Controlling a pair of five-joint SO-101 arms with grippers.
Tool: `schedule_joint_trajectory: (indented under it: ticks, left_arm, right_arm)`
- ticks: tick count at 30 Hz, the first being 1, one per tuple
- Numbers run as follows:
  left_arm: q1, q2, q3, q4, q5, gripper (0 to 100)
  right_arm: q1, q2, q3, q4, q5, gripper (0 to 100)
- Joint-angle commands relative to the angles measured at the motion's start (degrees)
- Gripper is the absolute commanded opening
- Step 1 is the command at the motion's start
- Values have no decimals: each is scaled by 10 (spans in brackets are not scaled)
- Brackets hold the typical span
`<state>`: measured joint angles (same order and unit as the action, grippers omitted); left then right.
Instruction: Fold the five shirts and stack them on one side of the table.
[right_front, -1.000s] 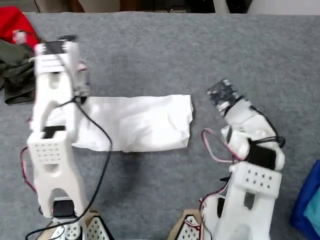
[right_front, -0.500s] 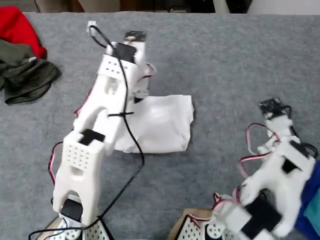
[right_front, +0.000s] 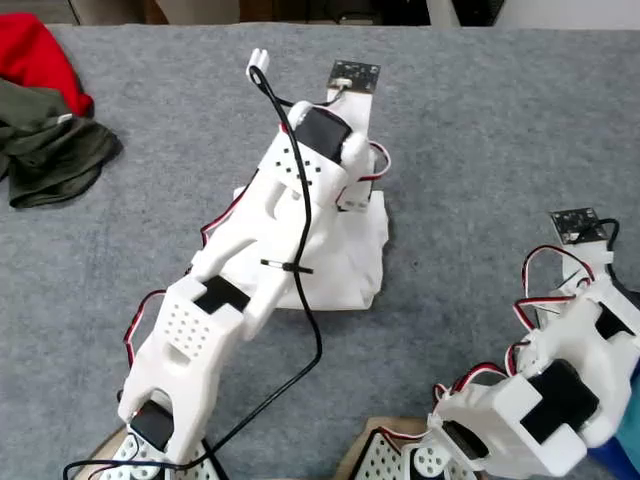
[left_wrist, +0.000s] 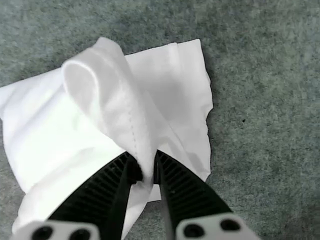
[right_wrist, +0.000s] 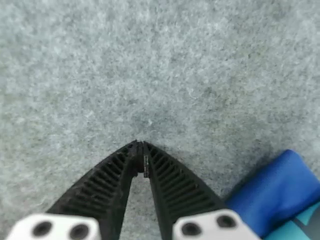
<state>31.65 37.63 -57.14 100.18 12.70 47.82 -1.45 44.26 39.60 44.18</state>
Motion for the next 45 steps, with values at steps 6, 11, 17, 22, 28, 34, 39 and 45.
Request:
schedule_joint_trajectory:
  ticks: [6, 11, 17, 22, 28, 34, 39, 45]
  left_arm:
    - [10, -29, -24, -64, 53, 21]
    - [43, 0, -30, -72, 55, 21]
    - [74, 21, -29, -83, 54, 21]
    - [76, 38, -29, -98, 53, 64]
    - [62, 51, -30, -105, 78, 189]
    - [18, 47, -30, -105, 76, 190]
    - [-60, 53, -42, -91, 55, 184]
    - [-113, 54, -5, -91, 52, 84]
  right_arm:
    - [10, 1, -29, -1, -4, 11]
    - [8, 1, -29, -1, -4, 11]
    - [8, 1, -29, -1, -4, 11]
    - [7, 1, -29, -1, -4, 11]
    - [7, 1, -29, -1, -4, 11]
    - [7, 1, -29, -1, -3, 11]
    - [7, 1, -29, 0, -3, 10]
    - [-20, -3, -29, 5, -8, 9]
